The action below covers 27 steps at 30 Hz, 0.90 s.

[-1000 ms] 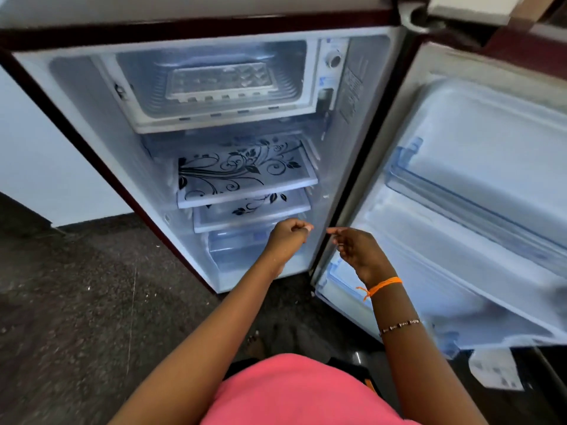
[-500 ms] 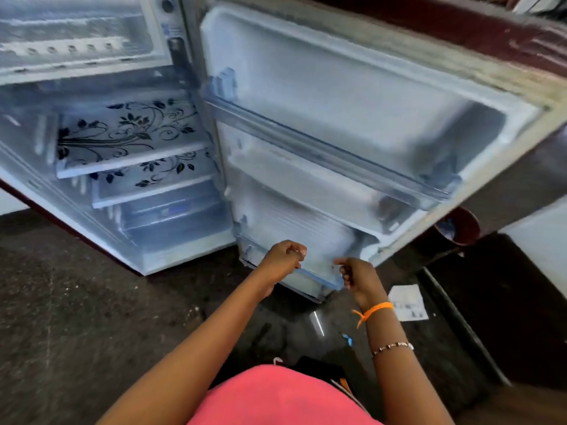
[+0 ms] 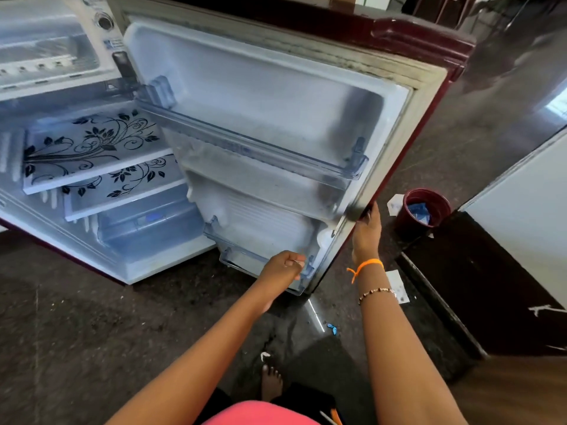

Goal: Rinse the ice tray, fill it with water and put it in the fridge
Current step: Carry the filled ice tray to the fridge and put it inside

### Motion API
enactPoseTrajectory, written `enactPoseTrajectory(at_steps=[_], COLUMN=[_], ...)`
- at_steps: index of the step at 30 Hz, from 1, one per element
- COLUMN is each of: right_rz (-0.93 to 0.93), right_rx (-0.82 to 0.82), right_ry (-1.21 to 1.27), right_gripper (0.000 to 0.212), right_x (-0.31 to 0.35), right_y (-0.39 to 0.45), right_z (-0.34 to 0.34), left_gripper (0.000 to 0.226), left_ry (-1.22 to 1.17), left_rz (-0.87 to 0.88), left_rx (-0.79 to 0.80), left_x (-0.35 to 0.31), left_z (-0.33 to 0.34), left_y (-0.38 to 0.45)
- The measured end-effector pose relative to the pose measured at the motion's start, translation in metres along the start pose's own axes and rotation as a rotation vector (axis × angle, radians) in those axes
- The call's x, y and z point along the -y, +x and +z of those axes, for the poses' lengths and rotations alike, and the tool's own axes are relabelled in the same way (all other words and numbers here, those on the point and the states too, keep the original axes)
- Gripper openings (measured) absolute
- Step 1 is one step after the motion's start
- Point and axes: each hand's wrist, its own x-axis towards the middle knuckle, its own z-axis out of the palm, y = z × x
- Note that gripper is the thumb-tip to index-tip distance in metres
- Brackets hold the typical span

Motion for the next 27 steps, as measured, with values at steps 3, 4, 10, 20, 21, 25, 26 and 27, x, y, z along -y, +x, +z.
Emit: enactPoseTrajectory(at_steps=[3, 4, 10, 20, 21, 25, 26, 27], right_rz=[0.017, 0.031, 0.028, -0.108, -0.129, -0.101, -0.085, -0.087], right_rx=[0.002, -0.007, -0.109, -0.208, -0.179, -0.044, -0.039, -0.042], right_ry=[-0.029, -0.044, -0.109, -0.11, -0.078, -0.028, -0.036, -0.047], right_gripper=[0.06, 0.061, 0.066, 0.058, 0.061, 0.063, 0.059, 0.056], right_x=[-0.001, -0.004, -0.022, -0.054, -0.06, -0.067, -0.067, -0.069], right_y=[0.002, 0.002, -0.016, -0.129, -0.141, -0.184, -0.194, -0.202], right_z=[0.0, -0.001, -0.007, -0.022, -0.019, 0.006, 0.011, 0.014], left_gripper=[0.022, 0.023, 0.019, 0.011, 0.011, 0.017, 0.015, 0.013], left_ry=[-0.033, -0.041, -0.059, -0.038, -0.041, -0.06, -0.071, -0.078], left_rz=[-0.023, -0.028, -0.045, -0.034, -0.029, -0.029, -0.031, -0.03], left_rx=[-0.007, -0.011, -0.017, 0.03, 0.021, -0.025, -0.037, -0.048], left_x=[0.008, 0.011, 0.03, 0.078, 0.085, 0.104, 0.108, 0.111], left_z=[0.003, 0.002, 0.0, 0.0, -0.003, -0.018, -0.022, -0.026], left_y=[-0.005, -0.006, -0.023, -0.076, -0.085, -0.118, -0.124, -0.131])
